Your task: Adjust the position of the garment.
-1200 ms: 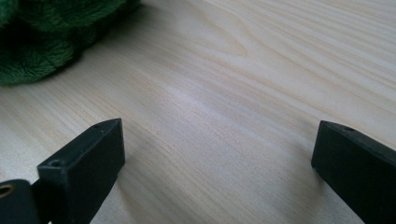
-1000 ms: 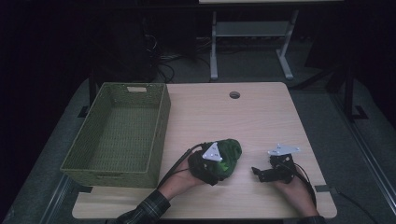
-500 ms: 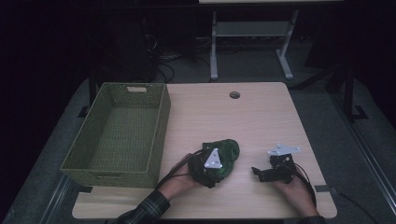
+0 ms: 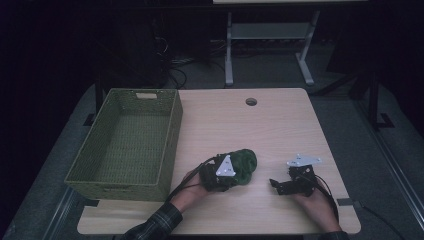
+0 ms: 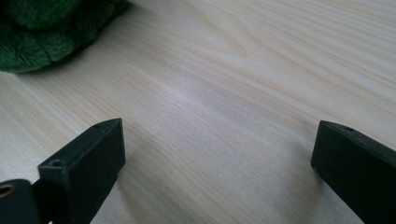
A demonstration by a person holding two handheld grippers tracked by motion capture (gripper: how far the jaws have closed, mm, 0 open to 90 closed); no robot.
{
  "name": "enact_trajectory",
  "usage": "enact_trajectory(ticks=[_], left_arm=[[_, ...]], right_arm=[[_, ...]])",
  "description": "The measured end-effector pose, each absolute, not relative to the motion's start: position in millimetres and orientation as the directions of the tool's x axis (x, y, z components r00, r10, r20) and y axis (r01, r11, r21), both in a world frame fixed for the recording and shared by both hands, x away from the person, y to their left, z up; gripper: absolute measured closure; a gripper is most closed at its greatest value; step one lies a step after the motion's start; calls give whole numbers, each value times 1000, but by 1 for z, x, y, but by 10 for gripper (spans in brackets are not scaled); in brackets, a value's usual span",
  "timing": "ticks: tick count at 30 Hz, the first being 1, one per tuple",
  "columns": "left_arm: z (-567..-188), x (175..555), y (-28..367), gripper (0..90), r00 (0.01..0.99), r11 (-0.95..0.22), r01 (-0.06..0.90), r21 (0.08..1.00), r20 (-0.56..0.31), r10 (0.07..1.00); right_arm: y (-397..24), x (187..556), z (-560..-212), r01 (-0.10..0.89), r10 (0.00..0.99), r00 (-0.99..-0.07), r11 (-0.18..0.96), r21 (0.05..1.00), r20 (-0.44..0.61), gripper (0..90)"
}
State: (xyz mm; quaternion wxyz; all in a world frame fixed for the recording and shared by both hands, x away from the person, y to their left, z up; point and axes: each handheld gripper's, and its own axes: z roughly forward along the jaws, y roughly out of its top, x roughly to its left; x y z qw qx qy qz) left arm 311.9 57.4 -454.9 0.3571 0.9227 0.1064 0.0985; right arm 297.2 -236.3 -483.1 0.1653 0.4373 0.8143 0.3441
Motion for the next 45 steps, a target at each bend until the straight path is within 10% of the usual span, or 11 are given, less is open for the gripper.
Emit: enact_trajectory(ticks=[45], left_arm=[[-363, 322, 83, 815, 951, -602, 226, 765, -41, 305]], right_arm=[[-237, 297, -483, 599, 829, -559, 377, 707, 31, 31]])
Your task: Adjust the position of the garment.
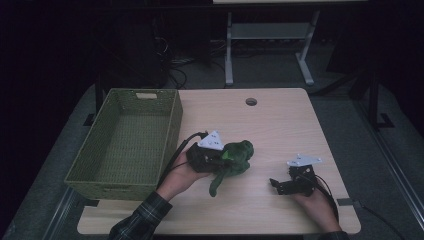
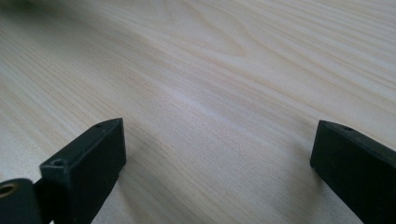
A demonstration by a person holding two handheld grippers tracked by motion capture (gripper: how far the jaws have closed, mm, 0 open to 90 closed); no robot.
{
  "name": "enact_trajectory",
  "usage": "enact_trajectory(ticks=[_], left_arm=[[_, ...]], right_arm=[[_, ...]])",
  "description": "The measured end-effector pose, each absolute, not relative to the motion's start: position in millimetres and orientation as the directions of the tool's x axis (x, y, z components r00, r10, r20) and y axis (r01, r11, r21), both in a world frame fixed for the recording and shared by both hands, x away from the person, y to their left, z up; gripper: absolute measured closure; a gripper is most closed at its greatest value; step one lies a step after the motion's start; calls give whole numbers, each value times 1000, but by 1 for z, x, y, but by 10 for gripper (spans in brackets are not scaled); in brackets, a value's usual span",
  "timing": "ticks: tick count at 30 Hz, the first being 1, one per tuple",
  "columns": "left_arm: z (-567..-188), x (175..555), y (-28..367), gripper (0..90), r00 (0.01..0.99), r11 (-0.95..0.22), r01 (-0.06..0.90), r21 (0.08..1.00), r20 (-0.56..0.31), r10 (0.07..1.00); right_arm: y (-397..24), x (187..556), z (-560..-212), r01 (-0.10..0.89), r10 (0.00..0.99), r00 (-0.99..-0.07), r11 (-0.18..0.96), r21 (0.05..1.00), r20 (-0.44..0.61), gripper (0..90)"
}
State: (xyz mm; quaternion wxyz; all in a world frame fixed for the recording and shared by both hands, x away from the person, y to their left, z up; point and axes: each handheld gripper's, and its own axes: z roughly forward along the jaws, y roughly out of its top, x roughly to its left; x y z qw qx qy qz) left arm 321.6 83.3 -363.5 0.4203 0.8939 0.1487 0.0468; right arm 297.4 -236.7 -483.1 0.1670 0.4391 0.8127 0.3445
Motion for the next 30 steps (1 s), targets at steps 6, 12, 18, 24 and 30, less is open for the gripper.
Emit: enact_trajectory(ticks=[6, 12, 18, 24, 30], left_arm=[[-349, 328, 90, 814, 951, -602, 225, 766, -38, 307], [-333, 333, 103, 814, 944, -596, 230, 770, -28, 328], [-319, 338, 119, 814, 934, -585, 241, 774, -21, 356], [-305, 342, 139, 813, 920, -576, 248, 779, -4, 391], [-293, 345, 165, 813, 898, -555, 266, 788, 6, 440]], right_arm=[[-237, 297, -483, 599, 829, -558, 377, 707, 32, 31], [-237, 297, -483, 600, 830, -557, 376, 706, 32, 31], [-237, 297, -483, 600, 830, -557, 376, 707, 31, 32], [-237, 297, -483, 599, 830, -556, 375, 707, 31, 33], [-237, 297, -483, 599, 830, -556, 375, 707, 30, 33]])
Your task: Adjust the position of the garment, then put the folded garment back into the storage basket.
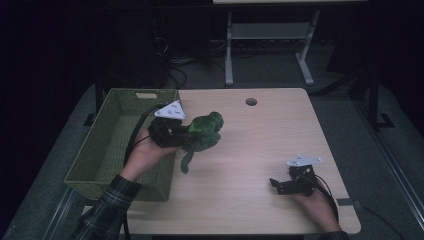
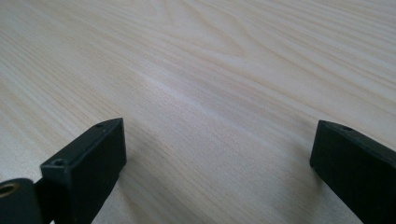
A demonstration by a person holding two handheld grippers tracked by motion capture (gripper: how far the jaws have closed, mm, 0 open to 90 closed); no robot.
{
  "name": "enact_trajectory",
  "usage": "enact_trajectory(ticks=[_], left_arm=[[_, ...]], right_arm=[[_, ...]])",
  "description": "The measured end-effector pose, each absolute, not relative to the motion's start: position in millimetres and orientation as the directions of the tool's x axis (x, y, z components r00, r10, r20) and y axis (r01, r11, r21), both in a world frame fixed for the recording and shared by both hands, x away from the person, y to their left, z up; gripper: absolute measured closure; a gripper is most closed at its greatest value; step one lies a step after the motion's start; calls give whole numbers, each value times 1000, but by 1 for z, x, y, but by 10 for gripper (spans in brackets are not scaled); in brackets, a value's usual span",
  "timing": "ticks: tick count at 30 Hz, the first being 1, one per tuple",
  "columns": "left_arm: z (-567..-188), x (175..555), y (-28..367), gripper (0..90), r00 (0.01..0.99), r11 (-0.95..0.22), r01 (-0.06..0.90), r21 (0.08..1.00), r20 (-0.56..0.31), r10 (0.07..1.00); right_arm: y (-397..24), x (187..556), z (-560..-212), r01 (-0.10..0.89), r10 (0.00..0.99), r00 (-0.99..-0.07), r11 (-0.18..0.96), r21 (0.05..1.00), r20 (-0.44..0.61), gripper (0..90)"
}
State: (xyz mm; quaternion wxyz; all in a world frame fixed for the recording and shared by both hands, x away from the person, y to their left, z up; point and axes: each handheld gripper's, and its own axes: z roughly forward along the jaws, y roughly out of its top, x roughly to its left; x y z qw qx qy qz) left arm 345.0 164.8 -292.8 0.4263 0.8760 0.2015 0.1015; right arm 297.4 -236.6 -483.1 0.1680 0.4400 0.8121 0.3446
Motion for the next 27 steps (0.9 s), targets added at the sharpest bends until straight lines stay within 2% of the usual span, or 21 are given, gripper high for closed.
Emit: enact_trajectory(ticks=[17, 27], left_arm=[[-271, 341, 247, 813, 806, -496, 322, 806, 41, 590], [-283, 335, 290, 813, 732, -483, 379, 789, 63, 678]], right_arm=[[-237, 297, -483, 599, 833, -553, 373, 709, 29, 42], [-237, 297, -483, 599, 834, -551, 372, 709, 28, 44]])
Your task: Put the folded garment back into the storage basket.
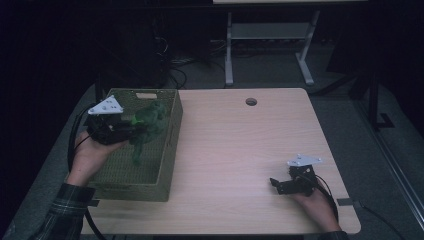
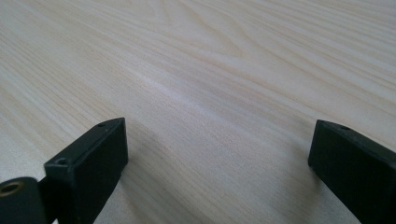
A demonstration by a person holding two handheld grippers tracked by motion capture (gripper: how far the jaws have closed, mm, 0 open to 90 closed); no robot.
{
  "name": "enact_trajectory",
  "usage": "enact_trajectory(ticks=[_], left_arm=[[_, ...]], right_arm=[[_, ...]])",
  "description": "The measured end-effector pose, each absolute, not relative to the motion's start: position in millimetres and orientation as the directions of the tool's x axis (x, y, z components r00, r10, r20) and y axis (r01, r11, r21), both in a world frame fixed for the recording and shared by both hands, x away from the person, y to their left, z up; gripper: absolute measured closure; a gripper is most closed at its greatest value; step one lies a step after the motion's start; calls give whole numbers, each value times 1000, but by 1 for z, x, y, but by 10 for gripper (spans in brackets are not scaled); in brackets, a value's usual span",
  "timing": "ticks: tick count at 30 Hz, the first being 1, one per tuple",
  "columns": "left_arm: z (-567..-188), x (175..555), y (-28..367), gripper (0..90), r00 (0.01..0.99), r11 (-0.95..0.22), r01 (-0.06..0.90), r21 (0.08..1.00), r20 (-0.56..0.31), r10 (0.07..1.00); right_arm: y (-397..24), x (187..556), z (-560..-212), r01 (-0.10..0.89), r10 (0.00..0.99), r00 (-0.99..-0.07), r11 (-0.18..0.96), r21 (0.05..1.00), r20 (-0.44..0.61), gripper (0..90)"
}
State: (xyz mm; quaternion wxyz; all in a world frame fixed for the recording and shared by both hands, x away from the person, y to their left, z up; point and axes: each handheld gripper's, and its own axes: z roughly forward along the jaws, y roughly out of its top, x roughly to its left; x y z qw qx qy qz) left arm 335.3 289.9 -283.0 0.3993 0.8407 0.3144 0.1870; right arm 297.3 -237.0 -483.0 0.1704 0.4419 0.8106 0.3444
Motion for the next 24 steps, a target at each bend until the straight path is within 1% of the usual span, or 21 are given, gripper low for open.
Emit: enact_trajectory(ticks=[11, 16, 24], left_arm=[[-324, 345, 314, 812, 672, -477, 466, 745, 53, 739], [-344, 354, 314, 812, 644, -475, 493, 728, 62, 763], [-371, 366, 308, 806, 633, -495, 531, 688, 67, 771]], right_arm=[[-237, 297, -483, 599, 834, -550, 371, 709, 28, 47], [-237, 297, -483, 598, 834, -551, 372, 709, 27, 47], [-237, 297, -483, 599, 834, -551, 372, 709, 28, 47]])
